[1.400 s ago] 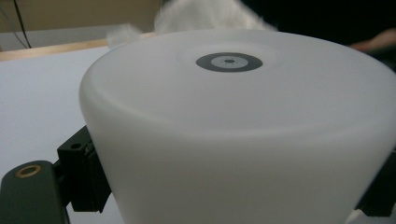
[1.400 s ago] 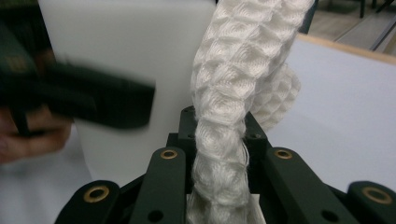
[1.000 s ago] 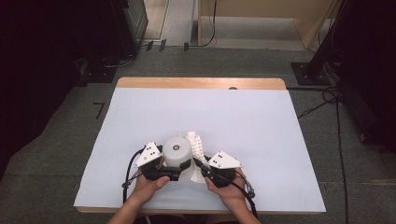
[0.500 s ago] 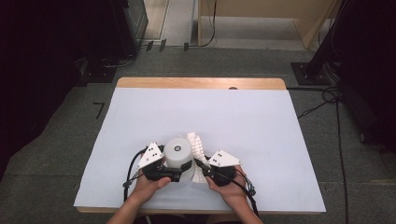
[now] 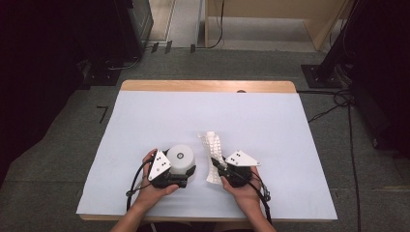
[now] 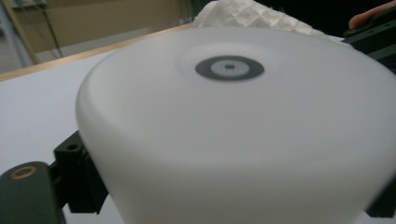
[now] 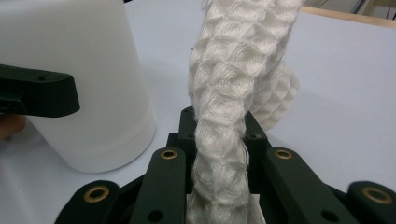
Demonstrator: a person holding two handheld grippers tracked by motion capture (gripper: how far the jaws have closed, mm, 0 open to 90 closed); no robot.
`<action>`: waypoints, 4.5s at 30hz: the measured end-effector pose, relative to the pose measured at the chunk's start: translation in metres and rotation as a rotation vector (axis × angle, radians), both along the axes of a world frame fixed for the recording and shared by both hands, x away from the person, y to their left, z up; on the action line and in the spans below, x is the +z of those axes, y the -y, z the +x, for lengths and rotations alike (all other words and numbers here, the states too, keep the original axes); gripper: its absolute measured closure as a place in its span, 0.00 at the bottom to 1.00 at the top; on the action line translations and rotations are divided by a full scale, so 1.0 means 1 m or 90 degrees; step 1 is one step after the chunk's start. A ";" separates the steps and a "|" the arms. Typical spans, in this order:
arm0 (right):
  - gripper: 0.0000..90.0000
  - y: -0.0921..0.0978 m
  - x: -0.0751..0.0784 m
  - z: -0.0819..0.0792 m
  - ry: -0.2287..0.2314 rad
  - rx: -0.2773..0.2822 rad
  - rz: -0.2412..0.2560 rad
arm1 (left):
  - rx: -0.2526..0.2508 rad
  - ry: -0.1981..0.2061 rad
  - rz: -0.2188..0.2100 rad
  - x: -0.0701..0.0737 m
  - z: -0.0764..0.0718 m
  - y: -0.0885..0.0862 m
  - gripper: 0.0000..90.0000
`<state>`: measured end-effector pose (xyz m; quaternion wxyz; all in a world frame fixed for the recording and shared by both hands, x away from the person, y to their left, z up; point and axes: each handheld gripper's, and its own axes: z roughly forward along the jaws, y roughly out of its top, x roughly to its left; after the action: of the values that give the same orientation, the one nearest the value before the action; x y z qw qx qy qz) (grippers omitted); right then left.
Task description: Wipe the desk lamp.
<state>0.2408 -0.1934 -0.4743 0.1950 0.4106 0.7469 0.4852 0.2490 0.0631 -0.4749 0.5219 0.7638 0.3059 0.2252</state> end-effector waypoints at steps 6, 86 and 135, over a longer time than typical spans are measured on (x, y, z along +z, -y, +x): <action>0.85 -0.001 -0.001 0.000 -0.002 0.002 -0.004 | 0.131 0.008 0.024 0.004 -0.019 0.017 0.03; 0.56 0.032 0.023 0.002 0.044 -0.101 -0.040 | -0.034 -0.060 -0.037 0.005 0.013 -0.011 0.09; 0.86 -0.015 -0.014 -0.001 -0.050 -0.001 -0.065 | 0.034 -0.059 -0.094 0.012 -0.003 -0.008 0.10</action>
<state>0.2402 -0.1780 -0.4885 0.1865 0.4196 0.7773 0.4301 0.2458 0.0708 -0.4626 0.5560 0.7243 0.3657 0.1801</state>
